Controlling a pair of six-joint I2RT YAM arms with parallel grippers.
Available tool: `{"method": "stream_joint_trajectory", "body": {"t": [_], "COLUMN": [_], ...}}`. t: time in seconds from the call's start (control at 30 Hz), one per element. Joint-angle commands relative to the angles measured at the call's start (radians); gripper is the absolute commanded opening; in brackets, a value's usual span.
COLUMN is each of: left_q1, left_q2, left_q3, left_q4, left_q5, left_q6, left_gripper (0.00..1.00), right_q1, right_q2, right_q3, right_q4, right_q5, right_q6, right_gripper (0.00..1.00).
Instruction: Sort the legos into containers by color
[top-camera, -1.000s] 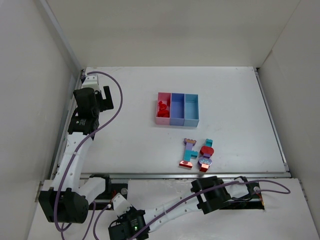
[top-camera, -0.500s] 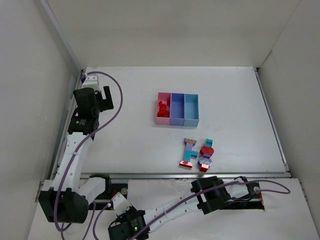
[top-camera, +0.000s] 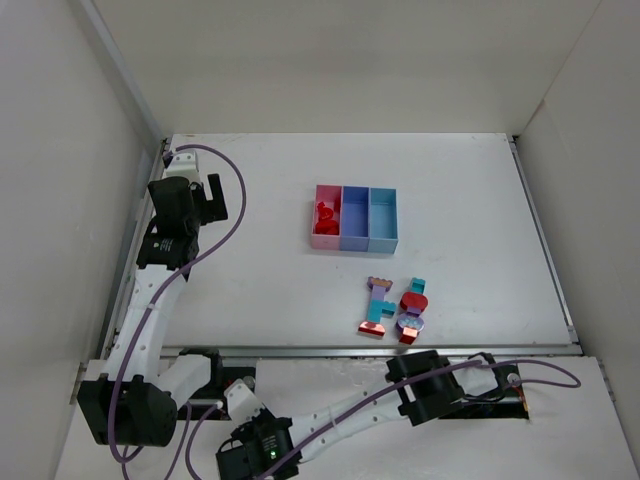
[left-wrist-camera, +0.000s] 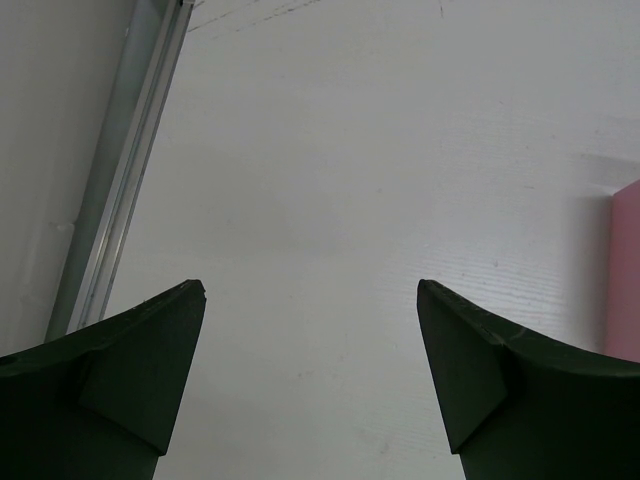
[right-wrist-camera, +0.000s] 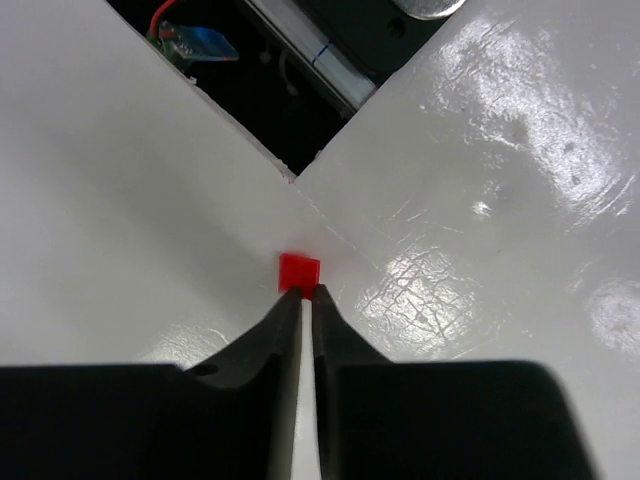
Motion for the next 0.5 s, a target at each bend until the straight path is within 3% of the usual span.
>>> {"method": "stream_joint_trajectory", "body": {"t": [0.0,0.4,0.47], "left_q1": [0.003,0.003,0.003], "left_q2": [-0.029,-0.029,-0.029], "left_q3": [-0.002,-0.011,-0.011], "left_q4": [0.040,0.040,0.040], "left_q5": [0.007,0.007,0.007], "left_q6": [0.011,0.011,0.011], "left_gripper": [0.85,0.85,0.85], "right_q1": [0.009,0.009,0.009], "right_q2": [-0.065,-0.046,-0.046], "right_q3": [0.038,0.038,0.038], "right_q4": [-0.030,-0.030,-0.019], "right_q5": [0.044,0.044,0.044], "right_q6": [0.021,0.021,0.012], "right_gripper": [0.04,0.04,0.23]}}
